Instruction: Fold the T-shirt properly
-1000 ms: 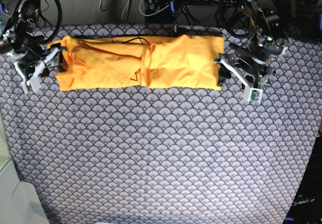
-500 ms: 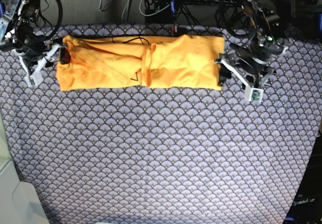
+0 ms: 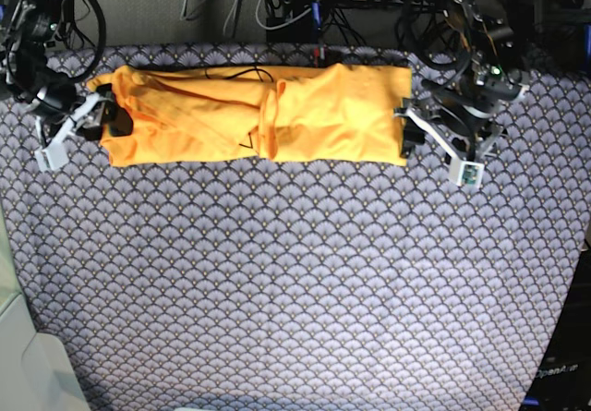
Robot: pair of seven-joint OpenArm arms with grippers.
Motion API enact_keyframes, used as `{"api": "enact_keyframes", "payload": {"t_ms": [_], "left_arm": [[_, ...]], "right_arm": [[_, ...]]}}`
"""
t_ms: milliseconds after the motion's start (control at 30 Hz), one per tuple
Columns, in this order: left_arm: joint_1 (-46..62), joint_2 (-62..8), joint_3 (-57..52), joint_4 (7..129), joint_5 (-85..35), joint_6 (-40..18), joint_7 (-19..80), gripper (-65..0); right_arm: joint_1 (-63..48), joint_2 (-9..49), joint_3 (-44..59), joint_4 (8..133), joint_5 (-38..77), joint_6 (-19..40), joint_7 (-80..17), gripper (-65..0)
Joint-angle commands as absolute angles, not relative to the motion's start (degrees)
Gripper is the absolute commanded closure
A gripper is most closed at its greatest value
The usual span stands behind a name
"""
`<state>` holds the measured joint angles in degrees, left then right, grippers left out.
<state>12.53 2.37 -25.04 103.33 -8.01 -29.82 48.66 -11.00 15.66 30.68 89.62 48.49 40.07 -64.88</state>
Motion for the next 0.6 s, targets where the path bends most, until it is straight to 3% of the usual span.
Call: {"api": "enact_keyframes", "payload": {"t_ms": [0, 567], "left_arm": [[12.2, 2.1, -25.1, 104.2, -8.7, -30.0, 47.5, -46.6], [12.2, 2.1, -25.2, 104.2, -8.7, -30.0, 47.5, -46.5]], "right_arm": [[-10.4, 17.4, 30.9, 89.2, 49.4, 40.0, -64.2, -40.4], [-8.0, 19.8, 30.9, 83.7, 51.7, 40.0, -68.1, -42.1]]}}
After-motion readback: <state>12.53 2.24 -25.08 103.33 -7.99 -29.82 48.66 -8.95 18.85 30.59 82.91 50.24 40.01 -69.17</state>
